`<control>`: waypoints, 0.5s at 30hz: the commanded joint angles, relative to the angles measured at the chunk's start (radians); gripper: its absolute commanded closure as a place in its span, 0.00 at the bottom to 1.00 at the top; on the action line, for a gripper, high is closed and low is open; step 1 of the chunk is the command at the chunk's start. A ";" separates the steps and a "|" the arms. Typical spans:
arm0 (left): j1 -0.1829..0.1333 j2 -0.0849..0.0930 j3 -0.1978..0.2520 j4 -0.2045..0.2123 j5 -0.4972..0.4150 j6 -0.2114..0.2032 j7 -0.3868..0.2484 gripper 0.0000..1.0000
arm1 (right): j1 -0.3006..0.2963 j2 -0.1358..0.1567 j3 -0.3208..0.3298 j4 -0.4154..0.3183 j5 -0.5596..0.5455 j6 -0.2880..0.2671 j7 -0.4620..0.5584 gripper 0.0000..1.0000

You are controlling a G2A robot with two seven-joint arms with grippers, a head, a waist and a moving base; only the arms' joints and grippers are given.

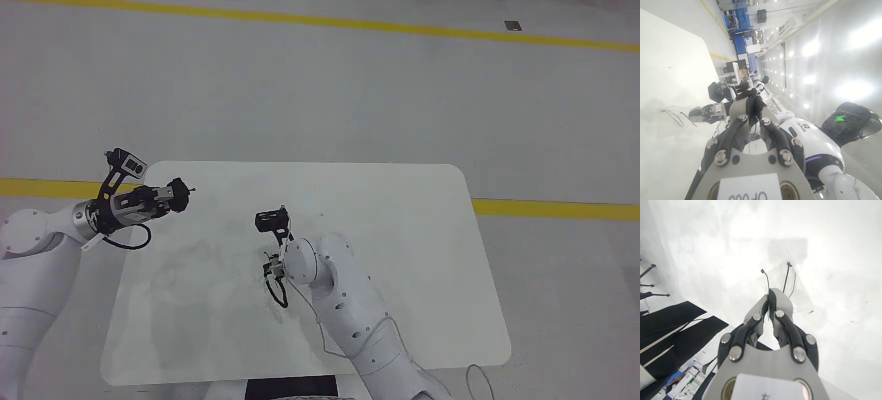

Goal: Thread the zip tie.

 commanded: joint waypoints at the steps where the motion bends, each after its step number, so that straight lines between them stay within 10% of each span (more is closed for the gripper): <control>1: 0.000 0.000 0.000 0.000 0.000 0.000 0.000 1.00 | -0.015 0.005 0.022 -0.027 0.035 -0.017 -0.010 1.00; 15: 0.000 0.000 0.000 0.000 0.000 0.000 0.000 1.00 | -0.116 0.043 0.214 -0.123 0.514 -0.262 -0.152 1.00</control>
